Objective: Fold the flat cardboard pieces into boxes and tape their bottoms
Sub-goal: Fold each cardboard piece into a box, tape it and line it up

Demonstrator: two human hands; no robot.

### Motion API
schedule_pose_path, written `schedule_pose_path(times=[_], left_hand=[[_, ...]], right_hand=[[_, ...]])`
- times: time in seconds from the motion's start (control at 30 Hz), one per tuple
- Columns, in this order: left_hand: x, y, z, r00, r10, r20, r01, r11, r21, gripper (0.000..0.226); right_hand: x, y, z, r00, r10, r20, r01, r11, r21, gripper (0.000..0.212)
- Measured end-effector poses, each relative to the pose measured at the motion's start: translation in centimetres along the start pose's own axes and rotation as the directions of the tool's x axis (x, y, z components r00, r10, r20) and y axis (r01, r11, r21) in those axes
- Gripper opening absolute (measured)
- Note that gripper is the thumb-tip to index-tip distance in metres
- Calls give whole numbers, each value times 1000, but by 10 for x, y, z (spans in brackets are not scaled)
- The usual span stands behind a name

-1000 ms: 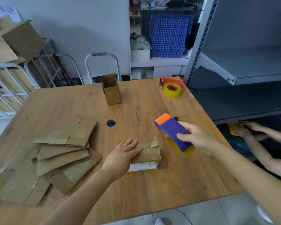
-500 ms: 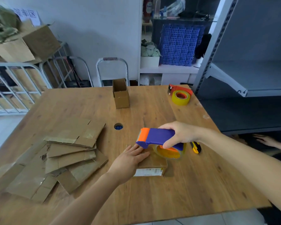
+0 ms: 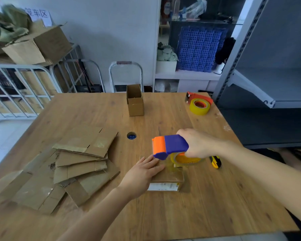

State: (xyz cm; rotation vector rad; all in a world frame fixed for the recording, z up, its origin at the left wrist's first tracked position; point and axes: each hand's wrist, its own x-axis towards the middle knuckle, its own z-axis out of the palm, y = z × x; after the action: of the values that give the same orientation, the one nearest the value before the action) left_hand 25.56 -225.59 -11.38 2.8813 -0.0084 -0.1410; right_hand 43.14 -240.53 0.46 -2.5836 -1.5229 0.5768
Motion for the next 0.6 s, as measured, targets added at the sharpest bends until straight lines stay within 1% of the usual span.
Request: schedule_pose_path(times=[0.1, 0.17, 0.2, 0.23, 0.3, 0.33, 0.37, 0.4, 0.43, 0.47, 0.5, 0.53, 0.6], left_hand=[[0, -1, 2, 998, 32, -46, -34, 999, -28, 65], [0, 0, 1, 997, 51, -60, -54, 997, -53, 61], [0, 0, 0, 996, 36, -79, -45, 992, -117, 55], [1, -2, 0, 995, 2, -102, -24, 976, -218, 47], [1, -4, -1, 985, -92, -149, 23, 911, -412, 34], [2, -3, -4, 979, -145, -142, 59, 873, -485, 30], [3, -1, -10, 973, -209, -101, 114, 809, -577, 28], [4, 3, -17, 961, -275, -33, 180, 709, -682, 29], [6, 7, -25, 944, -328, 39, 237, 589, -773, 30], [8, 10, -32, 925, -368, 95, 278, 485, -829, 31], [11, 11, -37, 907, -400, 133, 308, 415, -856, 31], [14, 12, -40, 888, -429, 165, 338, 366, -867, 29], [18, 14, -43, 855, -471, 216, 384, 295, -875, 27]], right_hand=[[2, -1, 4, 998, -34, 46, 35, 999, -26, 35], [1, -1, 8, 997, -35, 73, 39, 998, -51, 34], [1, 0, 8, 997, -30, 72, 33, 998, -45, 34], [2, 1, 8, 997, -26, 67, 28, 999, -29, 35], [2, 4, 7, 998, -21, 55, 20, 1000, 13, 37], [1, 5, 8, 998, -18, 52, 16, 999, 29, 38], [1, 6, 8, 999, -17, 50, 15, 999, 38, 38], [0, 7, 9, 999, -16, 49, 14, 999, 41, 39], [-1, 7, 9, 999, -17, 50, 14, 999, 42, 39], [-2, 6, 9, 999, -19, 49, 17, 999, 41, 40], [-2, 6, 8, 999, -21, 48, 19, 999, 37, 40], [-2, 4, 8, 999, -23, 48, 21, 999, 35, 41], [-2, 2, 8, 999, -24, 49, 23, 999, 30, 42]])
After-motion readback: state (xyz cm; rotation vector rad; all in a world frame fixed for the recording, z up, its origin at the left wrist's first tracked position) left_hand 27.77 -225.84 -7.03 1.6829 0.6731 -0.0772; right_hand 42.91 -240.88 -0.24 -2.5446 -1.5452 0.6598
